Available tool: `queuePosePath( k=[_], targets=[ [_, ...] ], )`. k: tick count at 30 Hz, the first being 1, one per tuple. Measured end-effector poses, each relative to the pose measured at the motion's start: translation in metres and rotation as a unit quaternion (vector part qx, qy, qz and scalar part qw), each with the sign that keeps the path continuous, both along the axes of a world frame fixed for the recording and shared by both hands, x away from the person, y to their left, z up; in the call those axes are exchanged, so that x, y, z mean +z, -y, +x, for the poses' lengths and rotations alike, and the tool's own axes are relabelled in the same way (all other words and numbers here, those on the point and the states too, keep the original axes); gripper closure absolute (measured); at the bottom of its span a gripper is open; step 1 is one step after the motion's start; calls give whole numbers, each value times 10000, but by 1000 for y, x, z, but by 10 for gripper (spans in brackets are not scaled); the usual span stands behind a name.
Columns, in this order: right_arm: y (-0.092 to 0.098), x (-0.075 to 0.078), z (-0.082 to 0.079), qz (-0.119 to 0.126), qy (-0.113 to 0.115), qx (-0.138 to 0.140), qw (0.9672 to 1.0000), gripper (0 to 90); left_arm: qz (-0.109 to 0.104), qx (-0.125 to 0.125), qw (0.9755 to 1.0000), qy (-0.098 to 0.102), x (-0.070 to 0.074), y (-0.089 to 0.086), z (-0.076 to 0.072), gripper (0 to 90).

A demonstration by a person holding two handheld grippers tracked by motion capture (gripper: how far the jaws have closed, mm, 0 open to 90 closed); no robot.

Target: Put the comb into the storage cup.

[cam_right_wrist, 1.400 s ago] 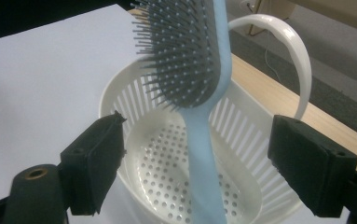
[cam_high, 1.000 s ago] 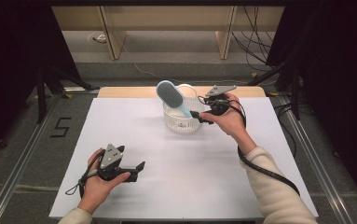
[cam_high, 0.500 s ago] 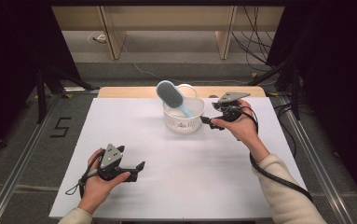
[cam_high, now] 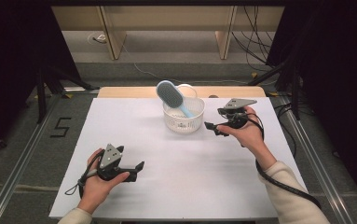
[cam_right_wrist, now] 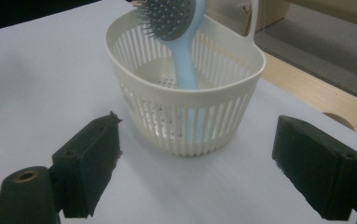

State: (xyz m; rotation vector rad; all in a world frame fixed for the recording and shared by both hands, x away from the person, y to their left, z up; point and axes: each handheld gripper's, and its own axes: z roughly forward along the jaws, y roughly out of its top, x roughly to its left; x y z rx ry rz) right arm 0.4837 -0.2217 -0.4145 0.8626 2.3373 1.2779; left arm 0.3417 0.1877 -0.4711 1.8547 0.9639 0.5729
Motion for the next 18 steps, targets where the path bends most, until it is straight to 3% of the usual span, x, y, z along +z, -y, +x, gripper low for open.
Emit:
queuePosePath(
  k=[6,18],
  targets=[
    [11,-9,-11,12,-109,15,9999,161,29,4,10000,-3,1,0,0,39],
    [32,-15,-38,160,-81,6,9998,162,46,3,10000,6,1,0,-1,39]
  ],
)
